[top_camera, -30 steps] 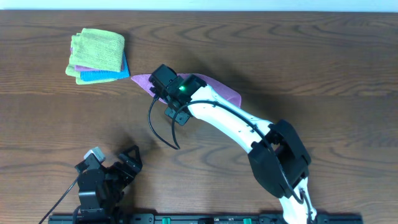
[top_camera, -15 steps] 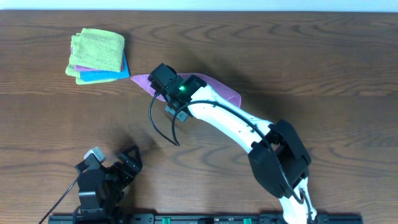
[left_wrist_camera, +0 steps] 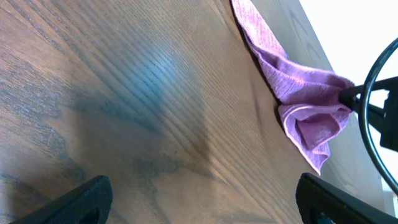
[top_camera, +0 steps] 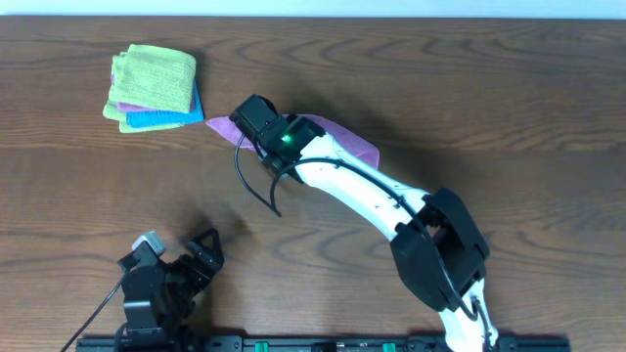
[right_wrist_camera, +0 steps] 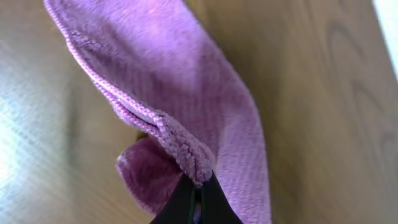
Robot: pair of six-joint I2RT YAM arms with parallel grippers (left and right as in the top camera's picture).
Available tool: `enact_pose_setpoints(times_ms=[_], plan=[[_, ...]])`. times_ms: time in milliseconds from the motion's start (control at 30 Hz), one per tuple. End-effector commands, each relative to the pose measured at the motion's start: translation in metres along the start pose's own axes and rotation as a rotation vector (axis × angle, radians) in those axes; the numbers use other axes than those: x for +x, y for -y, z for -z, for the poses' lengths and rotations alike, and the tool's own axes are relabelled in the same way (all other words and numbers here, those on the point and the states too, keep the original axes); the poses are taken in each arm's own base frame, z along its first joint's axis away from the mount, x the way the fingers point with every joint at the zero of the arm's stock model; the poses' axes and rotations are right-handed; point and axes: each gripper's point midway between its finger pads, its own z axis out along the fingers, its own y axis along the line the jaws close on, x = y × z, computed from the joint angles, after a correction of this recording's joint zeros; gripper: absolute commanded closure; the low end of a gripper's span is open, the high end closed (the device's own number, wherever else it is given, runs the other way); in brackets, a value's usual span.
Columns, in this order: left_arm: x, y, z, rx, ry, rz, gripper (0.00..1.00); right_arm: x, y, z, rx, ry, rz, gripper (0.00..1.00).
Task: Fold the cloth
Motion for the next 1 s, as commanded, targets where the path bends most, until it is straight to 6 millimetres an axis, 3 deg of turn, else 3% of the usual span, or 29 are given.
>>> enact_pose_setpoints(times_ms=[0,333,533,833,967], plan=[[0.001,-0.003,-0.001,-0.01,-0.002,-0.019,0.05,-0.014,0.027,0.015,0.074,0.051,-0.061,0.99],[0.001,-0.003,-0.001,-0.011,-0.002,-0.019,0.05,-0.017,0.097,0.007,0.272,0.083,-0.188,0.98],[0.0,-0.004,-0.001,-0.016,0.004,-0.019,0.05,-0.003,0.127,-0.002,0.307,0.05,-0.234,0.57],[0.0,-0.004,-0.001,-0.016,0.004,-0.019,0.05,0.015,0.161,-0.013,0.332,0.012,-0.296,0.46],[0.0,-0.004,-0.001,-0.016,0.004,-0.019,0.05,0.022,0.171,-0.016,0.342,0.01,-0.384,0.45]])
